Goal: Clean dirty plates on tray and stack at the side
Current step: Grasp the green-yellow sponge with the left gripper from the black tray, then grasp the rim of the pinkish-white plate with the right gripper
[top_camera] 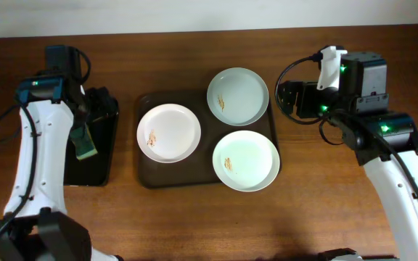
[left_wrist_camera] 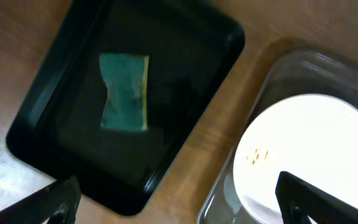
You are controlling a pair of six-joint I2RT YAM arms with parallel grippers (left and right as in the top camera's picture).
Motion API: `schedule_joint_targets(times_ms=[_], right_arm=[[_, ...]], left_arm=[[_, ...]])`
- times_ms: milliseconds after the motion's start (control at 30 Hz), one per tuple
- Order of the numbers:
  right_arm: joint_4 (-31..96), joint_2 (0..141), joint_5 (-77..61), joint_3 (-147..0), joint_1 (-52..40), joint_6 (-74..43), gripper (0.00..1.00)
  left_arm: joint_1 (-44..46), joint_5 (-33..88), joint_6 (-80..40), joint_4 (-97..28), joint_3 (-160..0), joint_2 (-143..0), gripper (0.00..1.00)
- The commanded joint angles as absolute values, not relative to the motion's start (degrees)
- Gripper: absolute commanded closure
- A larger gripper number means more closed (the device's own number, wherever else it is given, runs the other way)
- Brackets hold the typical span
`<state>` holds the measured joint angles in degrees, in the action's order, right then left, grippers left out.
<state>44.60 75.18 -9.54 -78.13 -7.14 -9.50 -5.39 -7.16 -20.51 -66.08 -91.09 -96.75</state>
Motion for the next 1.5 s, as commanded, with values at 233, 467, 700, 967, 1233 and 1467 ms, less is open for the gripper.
schedule_joint_targets(times_ms=[233, 467, 700, 967, 1233, 1467], right_arm=[[47.88, 78.46, -10.74, -79.31, -7.62, -9.98, 0.02], [47.83, 81.12, -12.01, -79.31, -8.36, -9.96, 0.02], [47.81, 81.12, -12.01, -79.31, -8.36, -9.96, 0.02], [47.99, 81.12, -12.01, -79.31, -8.36, -9.98, 0.01], [44.6, 81.12, -13.76, -79.33, -8.75, -13.23, 0.05], [39.68, 87.7, -11.09, -88.31, -18.13, -17.69, 0.16]], left_arm=[[-9.78, -11.84, -20.78, -62.06, -91.88, -110.93, 0.09], [-12.23, -11.62, -18.31, -61.14, -91.77, -116.44, 0.35], [-14.7, -9.28, -16.4, -59.33, -89.71, -118.41, 0.48], [-14.7, -7.73, -16.21, -48.51, -81.87, -118.41, 0.6], [-14.66, -5.32, -16.36, -53.1, -84.47, -110.41, 0.99], [-14.63, -0.58, -12.08, -60.64, -86.5, -94.94, 0.99]])
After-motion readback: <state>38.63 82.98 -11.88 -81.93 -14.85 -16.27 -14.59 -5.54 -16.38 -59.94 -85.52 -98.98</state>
